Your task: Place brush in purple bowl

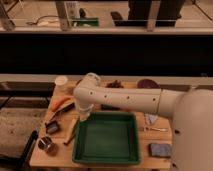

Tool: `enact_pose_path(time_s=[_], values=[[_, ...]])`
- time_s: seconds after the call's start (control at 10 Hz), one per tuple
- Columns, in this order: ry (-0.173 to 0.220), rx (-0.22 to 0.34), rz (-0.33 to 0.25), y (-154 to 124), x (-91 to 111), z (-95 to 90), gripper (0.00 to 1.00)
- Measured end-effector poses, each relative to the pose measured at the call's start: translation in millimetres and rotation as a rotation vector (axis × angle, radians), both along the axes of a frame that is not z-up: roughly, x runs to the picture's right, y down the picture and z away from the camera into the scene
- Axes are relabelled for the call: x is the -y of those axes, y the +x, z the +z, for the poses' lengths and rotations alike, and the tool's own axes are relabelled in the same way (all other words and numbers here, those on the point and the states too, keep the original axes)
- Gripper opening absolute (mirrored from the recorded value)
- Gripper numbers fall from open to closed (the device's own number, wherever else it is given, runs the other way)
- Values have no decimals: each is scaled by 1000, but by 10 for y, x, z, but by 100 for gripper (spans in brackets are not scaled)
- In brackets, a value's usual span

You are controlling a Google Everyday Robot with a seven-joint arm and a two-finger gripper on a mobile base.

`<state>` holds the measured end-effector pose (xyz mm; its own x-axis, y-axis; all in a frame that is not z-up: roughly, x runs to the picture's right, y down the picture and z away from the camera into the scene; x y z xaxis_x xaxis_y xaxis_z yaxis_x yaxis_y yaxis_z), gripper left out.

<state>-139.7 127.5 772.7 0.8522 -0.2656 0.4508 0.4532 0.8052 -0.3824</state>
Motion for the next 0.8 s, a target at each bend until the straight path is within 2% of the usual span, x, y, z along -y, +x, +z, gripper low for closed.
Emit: enact_pose_path(time_s=[0.1, 0.2, 0.3, 0.5, 0.7, 0.8], values=[[3, 1, -1, -9, 23, -28, 33], [3, 0, -7, 11, 21, -42, 30], [6, 14, -16, -85, 4, -45, 34], [8, 39, -32, -352, 2, -36, 50], [-5, 72, -62, -816, -40, 2, 72], [-5, 77, -73, -926, -42, 32, 78]])
